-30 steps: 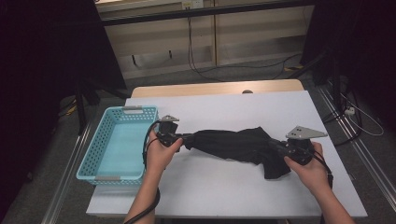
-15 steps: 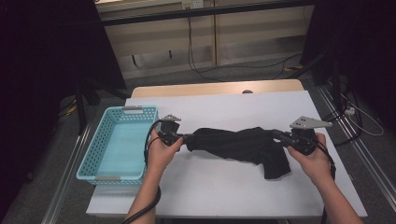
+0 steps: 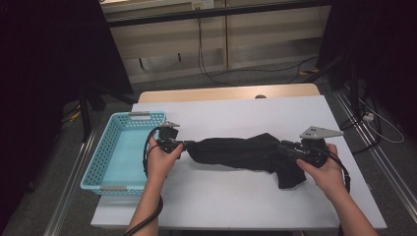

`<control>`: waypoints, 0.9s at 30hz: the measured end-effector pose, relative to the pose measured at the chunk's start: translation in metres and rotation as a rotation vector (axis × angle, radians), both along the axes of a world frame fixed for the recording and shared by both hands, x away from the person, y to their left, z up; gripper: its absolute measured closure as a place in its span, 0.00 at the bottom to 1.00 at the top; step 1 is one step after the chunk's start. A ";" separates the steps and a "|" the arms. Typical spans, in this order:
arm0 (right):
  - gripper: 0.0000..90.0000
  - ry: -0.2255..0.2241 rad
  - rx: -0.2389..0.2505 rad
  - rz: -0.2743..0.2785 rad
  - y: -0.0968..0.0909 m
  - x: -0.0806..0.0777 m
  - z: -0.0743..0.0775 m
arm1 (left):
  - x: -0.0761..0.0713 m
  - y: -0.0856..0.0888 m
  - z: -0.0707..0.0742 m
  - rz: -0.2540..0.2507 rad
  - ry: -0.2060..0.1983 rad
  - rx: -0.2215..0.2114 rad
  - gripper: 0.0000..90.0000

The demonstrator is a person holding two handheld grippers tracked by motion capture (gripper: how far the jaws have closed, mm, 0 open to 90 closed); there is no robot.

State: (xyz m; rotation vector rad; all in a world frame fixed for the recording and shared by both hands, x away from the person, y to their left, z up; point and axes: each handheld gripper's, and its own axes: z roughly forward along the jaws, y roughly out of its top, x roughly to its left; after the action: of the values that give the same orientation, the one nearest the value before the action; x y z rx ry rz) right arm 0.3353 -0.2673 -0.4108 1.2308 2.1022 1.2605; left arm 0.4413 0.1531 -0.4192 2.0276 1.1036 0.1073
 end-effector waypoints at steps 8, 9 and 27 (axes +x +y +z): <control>0.74 -0.016 0.006 0.036 0.007 -0.009 0.002 | 0.002 0.000 -0.005 0.013 0.010 0.008 1.00; 0.74 -0.017 0.001 0.038 0.007 -0.010 0.002 | 0.002 0.000 -0.005 0.006 0.012 0.012 1.00; 0.48 0.014 -0.123 0.097 0.039 0.004 -0.019 | 0.000 -0.004 -0.010 0.024 0.004 0.034 0.99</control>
State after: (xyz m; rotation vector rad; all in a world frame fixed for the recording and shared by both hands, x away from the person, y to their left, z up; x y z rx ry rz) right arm 0.3397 -0.2283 -0.4293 1.1001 2.2380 1.1463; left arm 0.4410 0.1489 -0.4288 2.0464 1.1357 0.1348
